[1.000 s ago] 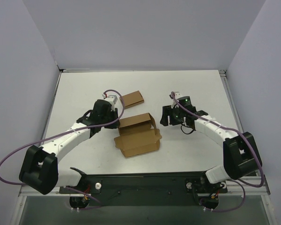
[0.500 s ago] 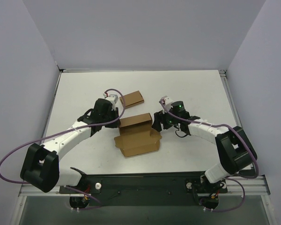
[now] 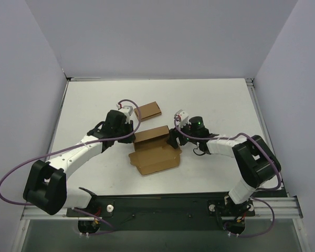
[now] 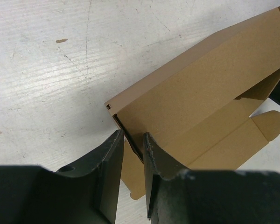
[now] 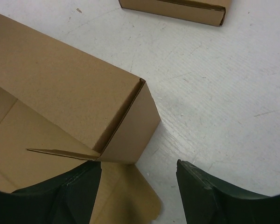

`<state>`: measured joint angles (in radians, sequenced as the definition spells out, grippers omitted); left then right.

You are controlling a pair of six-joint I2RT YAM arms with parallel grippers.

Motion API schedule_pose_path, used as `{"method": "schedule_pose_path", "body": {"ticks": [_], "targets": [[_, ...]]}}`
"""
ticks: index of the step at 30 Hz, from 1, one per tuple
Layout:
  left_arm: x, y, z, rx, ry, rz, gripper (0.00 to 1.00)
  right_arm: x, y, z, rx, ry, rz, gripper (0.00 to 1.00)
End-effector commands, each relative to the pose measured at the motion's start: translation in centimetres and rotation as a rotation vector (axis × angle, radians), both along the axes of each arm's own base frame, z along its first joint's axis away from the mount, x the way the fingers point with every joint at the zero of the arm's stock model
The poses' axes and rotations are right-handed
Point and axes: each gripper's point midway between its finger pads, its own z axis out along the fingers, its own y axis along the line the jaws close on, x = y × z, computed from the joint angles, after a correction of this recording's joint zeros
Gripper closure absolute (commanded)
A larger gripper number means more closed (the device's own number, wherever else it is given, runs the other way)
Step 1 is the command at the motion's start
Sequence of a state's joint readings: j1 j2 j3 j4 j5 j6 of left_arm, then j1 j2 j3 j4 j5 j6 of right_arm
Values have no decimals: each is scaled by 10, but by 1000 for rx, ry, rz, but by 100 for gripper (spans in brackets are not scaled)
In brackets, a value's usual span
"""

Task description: Fold the paper box

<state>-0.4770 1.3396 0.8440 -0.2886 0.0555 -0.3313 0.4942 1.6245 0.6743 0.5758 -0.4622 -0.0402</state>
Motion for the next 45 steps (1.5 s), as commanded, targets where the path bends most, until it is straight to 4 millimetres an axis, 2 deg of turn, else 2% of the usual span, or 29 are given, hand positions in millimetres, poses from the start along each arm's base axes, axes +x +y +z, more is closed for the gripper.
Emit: {"method": "schedule_pose_path", "body": {"ticks": [1,6,10,17,22,25,28,35,39,43,45], "targets": [[-2,-2,0,18,16,-30,67,9,20,21,75,-154,97,34],[-2,-3,-1,20,19,-31,67,14,25,23,88,-197,120,35],[-2,-2,-2,23,22,-32,67,10,30,19,97,-176,151,36],[-2,-2,-1,23,22,-34,67,11,40,27,152,-194,158,36],[-3,-2,-1,26,24,-35,67,16,47,31,192,-197,133,37],[-3,-2,-1,24,23,-34,67,19,46,27,182,-191,88,40],[-3,-3,1,18,20,-34,68,23,44,26,186,-188,22,44],[-3,-7,1,-3,23,-41,68,26,37,21,183,-192,-122,65],[-4,-9,5,-23,16,-43,68,29,30,17,171,-196,-208,70],[-6,-13,6,-52,16,-50,68,33,24,24,226,-212,-288,74],[-6,-16,7,-68,16,-56,68,33,24,25,231,-206,-304,79]]}}
